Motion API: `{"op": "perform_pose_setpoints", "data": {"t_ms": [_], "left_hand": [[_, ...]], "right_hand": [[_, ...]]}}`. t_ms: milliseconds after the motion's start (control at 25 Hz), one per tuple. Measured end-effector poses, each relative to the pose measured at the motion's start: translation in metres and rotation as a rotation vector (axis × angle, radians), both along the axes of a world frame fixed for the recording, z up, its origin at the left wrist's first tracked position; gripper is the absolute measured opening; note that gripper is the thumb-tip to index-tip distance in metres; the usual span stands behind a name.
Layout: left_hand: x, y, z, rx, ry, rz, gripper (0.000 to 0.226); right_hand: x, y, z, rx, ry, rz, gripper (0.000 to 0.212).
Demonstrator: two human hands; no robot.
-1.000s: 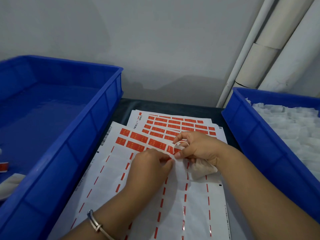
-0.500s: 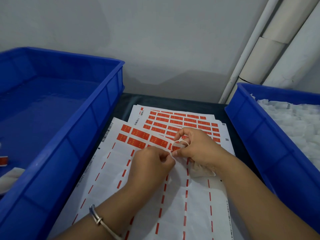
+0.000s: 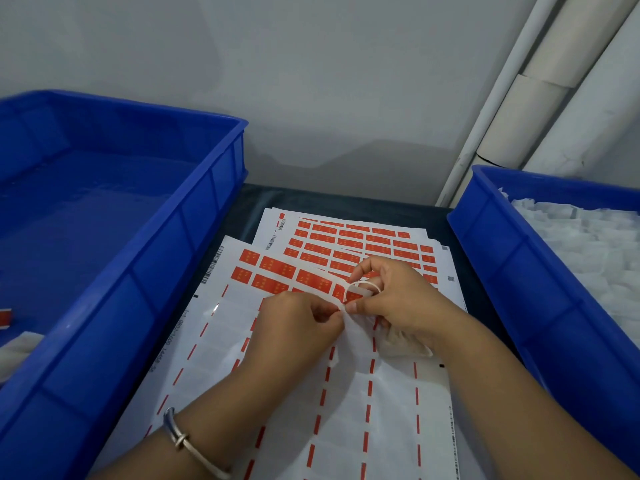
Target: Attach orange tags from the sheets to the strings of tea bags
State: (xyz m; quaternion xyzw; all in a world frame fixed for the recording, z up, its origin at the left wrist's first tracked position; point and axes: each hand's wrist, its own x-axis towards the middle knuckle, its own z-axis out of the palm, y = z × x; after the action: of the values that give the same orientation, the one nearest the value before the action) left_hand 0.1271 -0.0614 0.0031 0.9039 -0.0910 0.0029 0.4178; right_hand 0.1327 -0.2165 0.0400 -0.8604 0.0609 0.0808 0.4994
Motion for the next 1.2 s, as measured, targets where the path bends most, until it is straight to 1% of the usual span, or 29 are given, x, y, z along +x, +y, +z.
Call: {"op": "perform_pose_setpoints", "data": {"t_ms": [200,560,680,760,960,1120,1200], "left_hand": [[-0.0050,-0.0031,0.0015,0.051,-0.032,0.013,0.024],[-0.0050,-0.0019,0.0020,-0.014,-0.005,0.048,0.016],[-0.0053,-0.0003,-0.0001,-0.057,0.006,0.034,0.016],[-0.0056,-0.0002,-0.0003,-0.059,-0.026,0.016,0.018],[-0.0049,-0.0018,-0.0004,0.007,-0.119,-0.005,0.025],[-0.0054,-0.0040,-0.0001,0.112,-0.192,-0.016,0.027],[-0.0059,-0.0045,-0.0005,0.133,-0.212,-0.008,0.026]], "right_hand": [[0.0004,-0.0002,0.0001,-0.001,0.005,-0.017,0.028],[-0.0010,0.0003,0.0023,-0.019,0.006,0.008,0.028],[-0.0010,-0.0014,0.0028,-0.009,0.013,0.000,0.028],[-0.0014,-0.0020,0.0030,-0.005,0.016,-0.001,0.028],[-0.0015,-0.0021,0.0028,-0.014,0.007,0.000,0.028],[-0.0010,-0.0002,0.0032,-0.035,0.000,-0.001,0.028],[-0.0007,0.0005,0.0027,-0.046,-0.006,-0.010,0.029]]}}
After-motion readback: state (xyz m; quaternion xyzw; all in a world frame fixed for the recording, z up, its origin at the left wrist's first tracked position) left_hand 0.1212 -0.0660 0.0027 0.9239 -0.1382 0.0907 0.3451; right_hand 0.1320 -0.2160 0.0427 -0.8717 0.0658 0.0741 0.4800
